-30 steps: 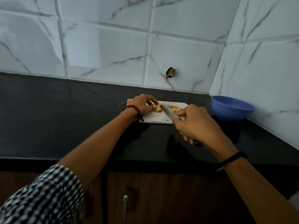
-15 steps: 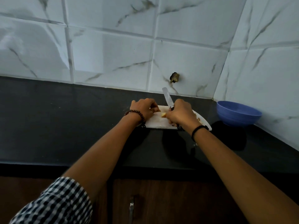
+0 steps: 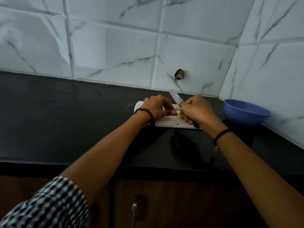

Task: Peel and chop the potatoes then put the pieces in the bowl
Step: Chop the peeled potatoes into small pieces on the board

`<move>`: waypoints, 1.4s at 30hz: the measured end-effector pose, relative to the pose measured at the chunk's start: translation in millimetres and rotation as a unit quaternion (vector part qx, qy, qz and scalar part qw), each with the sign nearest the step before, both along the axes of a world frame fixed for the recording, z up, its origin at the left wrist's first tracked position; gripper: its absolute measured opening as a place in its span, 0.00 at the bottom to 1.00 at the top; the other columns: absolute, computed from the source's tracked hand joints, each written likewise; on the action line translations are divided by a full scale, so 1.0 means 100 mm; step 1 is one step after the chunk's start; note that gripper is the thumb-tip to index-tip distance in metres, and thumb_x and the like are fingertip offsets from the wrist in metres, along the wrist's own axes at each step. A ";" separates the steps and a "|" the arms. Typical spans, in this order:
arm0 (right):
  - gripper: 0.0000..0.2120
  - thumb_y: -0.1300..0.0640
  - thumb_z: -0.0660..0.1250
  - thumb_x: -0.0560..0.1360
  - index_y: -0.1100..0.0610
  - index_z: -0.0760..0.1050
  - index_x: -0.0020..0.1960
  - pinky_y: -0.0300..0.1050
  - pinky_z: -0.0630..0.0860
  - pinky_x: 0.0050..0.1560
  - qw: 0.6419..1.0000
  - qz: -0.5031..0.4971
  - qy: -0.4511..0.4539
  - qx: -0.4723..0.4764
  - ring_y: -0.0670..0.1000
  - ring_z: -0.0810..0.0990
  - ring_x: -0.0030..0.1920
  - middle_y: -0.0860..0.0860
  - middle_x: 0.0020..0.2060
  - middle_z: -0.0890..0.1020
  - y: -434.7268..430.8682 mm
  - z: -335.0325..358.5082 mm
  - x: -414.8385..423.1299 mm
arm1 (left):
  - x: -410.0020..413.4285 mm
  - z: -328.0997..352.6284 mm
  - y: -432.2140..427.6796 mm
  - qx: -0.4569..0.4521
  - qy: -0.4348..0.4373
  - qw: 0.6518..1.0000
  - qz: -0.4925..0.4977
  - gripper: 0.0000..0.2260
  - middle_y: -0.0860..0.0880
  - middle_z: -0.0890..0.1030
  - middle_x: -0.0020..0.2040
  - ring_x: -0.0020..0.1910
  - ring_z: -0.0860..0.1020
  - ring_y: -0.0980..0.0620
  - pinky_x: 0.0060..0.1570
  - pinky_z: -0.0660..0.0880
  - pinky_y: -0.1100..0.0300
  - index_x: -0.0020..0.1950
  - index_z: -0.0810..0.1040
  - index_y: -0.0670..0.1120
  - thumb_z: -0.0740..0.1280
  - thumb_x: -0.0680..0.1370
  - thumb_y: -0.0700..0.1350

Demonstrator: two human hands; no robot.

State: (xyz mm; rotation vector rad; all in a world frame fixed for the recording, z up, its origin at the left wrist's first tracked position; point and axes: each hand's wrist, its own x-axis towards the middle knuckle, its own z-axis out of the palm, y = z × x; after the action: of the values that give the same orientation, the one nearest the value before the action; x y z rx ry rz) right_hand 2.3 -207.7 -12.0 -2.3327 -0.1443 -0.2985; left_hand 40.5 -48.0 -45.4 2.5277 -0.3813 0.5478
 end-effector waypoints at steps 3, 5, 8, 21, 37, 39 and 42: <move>0.13 0.57 0.61 0.77 0.63 0.81 0.44 0.35 0.66 0.19 0.999 0.008 0.018 -0.040 0.47 0.72 0.19 0.55 0.28 0.81 -0.15 -0.02 -0.15 | -0.03 -0.01 -0.07 0.032 -0.013 0.999 -0.003 0.08 0.59 0.82 0.45 0.44 0.75 0.58 0.61 0.69 0.49 0.46 0.81 0.56 0.71 0.72 0.58; 0.11 0.55 0.62 0.79 0.60 0.80 0.47 0.38 0.69 0.20 0.997 0.006 0.013 -0.071 0.49 0.75 0.21 0.56 0.31 0.83 -0.21 -0.06 -0.23 | -0.04 -0.01 -0.05 0.033 -0.016 0.999 -0.005 0.09 0.59 0.82 0.45 0.43 0.75 0.58 0.61 0.69 0.49 0.46 0.82 0.56 0.72 0.72 0.58; 0.12 0.53 0.62 0.80 0.58 0.80 0.47 0.42 0.75 0.25 0.992 0.014 -0.009 -0.127 0.53 0.80 0.25 0.55 0.32 0.84 -0.25 -0.10 -0.34 | -0.05 0.00 -0.02 0.049 -0.019 0.999 -0.008 0.08 0.60 0.83 0.46 0.40 0.74 0.59 0.60 0.70 0.50 0.48 0.84 0.57 0.72 0.72 0.57; 0.12 0.53 0.61 0.81 0.60 0.77 0.54 0.51 0.80 0.44 0.978 0.024 -0.036 -0.203 0.59 0.81 0.49 0.60 0.45 0.82 -0.17 -0.22 -0.46 | -0.09 0.01 -0.04 0.066 -0.036 0.997 -0.015 0.09 0.60 0.81 0.40 0.36 0.72 0.60 0.50 0.70 0.57 0.48 0.85 0.56 0.71 0.72 0.57; 0.11 0.53 0.64 0.81 0.58 0.74 0.59 0.49 0.81 0.39 0.958 0.043 0.020 -0.284 0.54 0.81 0.40 0.56 0.48 0.80 -0.24 0.02 -0.81 | -0.12 -0.01 -0.03 0.070 -0.035 0.997 -0.016 0.08 0.59 0.83 0.45 0.39 0.74 0.59 0.56 0.72 0.53 0.49 0.83 0.56 0.69 0.74 0.56; 0.10 0.53 0.63 0.81 0.57 0.75 0.58 0.46 0.80 0.35 0.955 0.054 0.043 -0.289 0.51 0.80 0.34 0.55 0.43 0.80 -0.30 0.09 -0.88 | -0.12 -0.01 -0.03 0.069 -0.032 0.997 -0.016 0.08 0.59 0.83 0.45 0.40 0.74 0.59 0.56 0.72 0.53 0.48 0.83 0.56 0.69 0.74 0.57; 0.10 0.53 0.64 0.82 0.56 0.77 0.59 0.40 0.75 0.28 0.955 0.067 0.070 -0.282 0.47 0.77 0.27 0.53 0.35 0.81 -0.40 0.21 -0.95 | -0.13 -0.01 -0.03 0.069 -0.030 0.997 -0.010 0.09 0.58 0.82 0.46 0.41 0.74 0.59 0.57 0.72 0.53 0.48 0.82 0.55 0.68 0.74 0.57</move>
State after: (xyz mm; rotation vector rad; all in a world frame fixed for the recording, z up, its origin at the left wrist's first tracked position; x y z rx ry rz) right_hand -93.2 -248.2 8.9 -2.8802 -0.3552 -0.0190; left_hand 27.5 -50.5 -46.3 2.6419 -0.4809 0.6097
